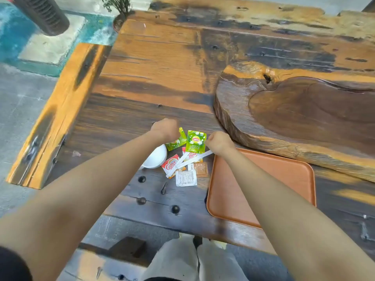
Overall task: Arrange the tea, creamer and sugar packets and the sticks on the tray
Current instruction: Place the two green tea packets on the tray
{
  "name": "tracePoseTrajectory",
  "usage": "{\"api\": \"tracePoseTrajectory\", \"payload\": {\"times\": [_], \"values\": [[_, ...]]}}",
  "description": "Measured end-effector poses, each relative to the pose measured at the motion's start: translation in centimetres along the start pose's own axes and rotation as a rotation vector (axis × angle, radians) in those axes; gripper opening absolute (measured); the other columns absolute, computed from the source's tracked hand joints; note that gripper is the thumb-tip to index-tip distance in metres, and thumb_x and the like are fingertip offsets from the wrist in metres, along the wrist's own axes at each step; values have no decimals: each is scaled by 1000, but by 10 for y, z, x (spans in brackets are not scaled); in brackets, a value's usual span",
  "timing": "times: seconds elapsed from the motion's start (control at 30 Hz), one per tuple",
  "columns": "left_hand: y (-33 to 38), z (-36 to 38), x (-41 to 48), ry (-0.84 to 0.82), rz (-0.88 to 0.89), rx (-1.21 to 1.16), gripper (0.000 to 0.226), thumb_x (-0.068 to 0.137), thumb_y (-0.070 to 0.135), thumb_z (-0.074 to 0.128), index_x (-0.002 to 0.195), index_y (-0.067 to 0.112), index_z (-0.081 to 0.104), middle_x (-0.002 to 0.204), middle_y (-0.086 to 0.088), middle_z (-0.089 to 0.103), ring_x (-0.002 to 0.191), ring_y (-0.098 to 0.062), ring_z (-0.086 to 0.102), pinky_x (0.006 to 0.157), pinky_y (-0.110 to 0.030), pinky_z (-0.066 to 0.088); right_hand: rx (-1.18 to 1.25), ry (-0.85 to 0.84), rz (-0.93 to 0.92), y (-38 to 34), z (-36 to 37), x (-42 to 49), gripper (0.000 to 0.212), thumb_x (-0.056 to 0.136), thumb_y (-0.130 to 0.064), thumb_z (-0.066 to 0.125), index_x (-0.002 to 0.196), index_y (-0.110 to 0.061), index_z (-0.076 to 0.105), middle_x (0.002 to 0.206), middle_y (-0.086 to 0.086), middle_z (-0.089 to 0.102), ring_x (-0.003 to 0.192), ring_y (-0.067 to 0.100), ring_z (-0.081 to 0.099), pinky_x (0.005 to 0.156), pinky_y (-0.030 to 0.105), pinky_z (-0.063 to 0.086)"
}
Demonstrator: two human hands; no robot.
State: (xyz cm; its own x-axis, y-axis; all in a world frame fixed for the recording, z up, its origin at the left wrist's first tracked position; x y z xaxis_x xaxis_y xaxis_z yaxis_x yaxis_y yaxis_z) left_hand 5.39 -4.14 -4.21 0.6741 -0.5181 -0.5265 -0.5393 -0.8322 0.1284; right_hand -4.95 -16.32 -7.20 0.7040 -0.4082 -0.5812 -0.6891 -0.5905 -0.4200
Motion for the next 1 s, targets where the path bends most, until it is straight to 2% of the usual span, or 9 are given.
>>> {"api": "tracePoseTrajectory", "payload": {"times": [0.07,0.17,0.27,0.43,0.63,0.77,0.9,0.93,1.0], "values": [[-9,10,5,-18,-67,69,36,85,16,47,118,6,54,125,-19,58,115,-35,53,92,-40,44,17,60,61,4,4,6,20,87,-29,55,83,-11,59,106,19,66,105,33,59,80,32,46],[-15,31,14,-40,-101,99,43,85,20,52,125,8,44,130,-18,51,121,-36,47,95,-43,41,9,122,122,6,14,11,44,85,-41,58,108,-4,56,120,17,61,116,33,52,89,36,44],[-20,40,23,-26,-139,74,50,83,24,58,127,7,40,130,-18,46,121,-36,46,94,-44,43,-17,184,149,2,18,14,65,81,-47,62,125,-3,43,132,16,50,125,31,42,98,39,39],[-22,46,35,8,-146,92,58,78,27,65,125,6,38,130,-18,46,123,-34,43,96,-43,42,23,238,210,-1,29,22,71,74,-41,72,126,-6,38,134,16,47,126,31,42,100,41,36],[-28,50,43,-137,-120,4,61,74,32,71,122,5,46,130,-22,44,121,-37,43,96,-42,42,157,240,209,2,34,28,63,72,-30,76,118,-6,40,128,16,53,119,33,49,97,41,38],[-28,49,44,-137,-93,-142,46,74,25,70,109,0,53,121,-24,54,113,-36,50,84,-35,44,269,280,164,5,36,30,57,70,-24,77,116,-7,46,125,15,47,120,32,43,101,39,36],[-23,36,40,-96,-67,-300,40,77,17,68,109,-1,54,117,-20,60,107,-33,56,81,-33,45,134,311,126,2,32,29,57,69,-32,77,114,-12,49,126,12,41,121,30,35,101,38,33],[-20,31,39,-83,-58,-338,37,77,16,69,108,1,55,112,-19,61,102,-32,58,75,-30,48,98,299,116,1,31,29,57,69,-33,77,114,-12,49,127,11,40,120,30,35,100,38,33],[-19,28,38,-81,-60,-477,25,76,12,71,95,8,54,92,-15,59,74,-27,59,47,-18,49,67,262,122,1,31,32,61,67,-34,79,114,-10,49,127,11,40,121,30,35,101,39,34]]}}
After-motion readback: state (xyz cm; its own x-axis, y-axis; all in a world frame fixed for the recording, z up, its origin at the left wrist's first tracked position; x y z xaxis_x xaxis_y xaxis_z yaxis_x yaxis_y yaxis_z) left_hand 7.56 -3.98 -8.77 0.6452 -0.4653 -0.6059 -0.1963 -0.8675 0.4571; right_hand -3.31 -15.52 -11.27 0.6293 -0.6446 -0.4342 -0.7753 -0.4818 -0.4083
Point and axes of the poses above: each hand's wrist, its own x-axis towards the middle knuckle, its own z-axis out of the palm, y = z × x, the point moved 8 cm from there along x, towards the middle knuckle
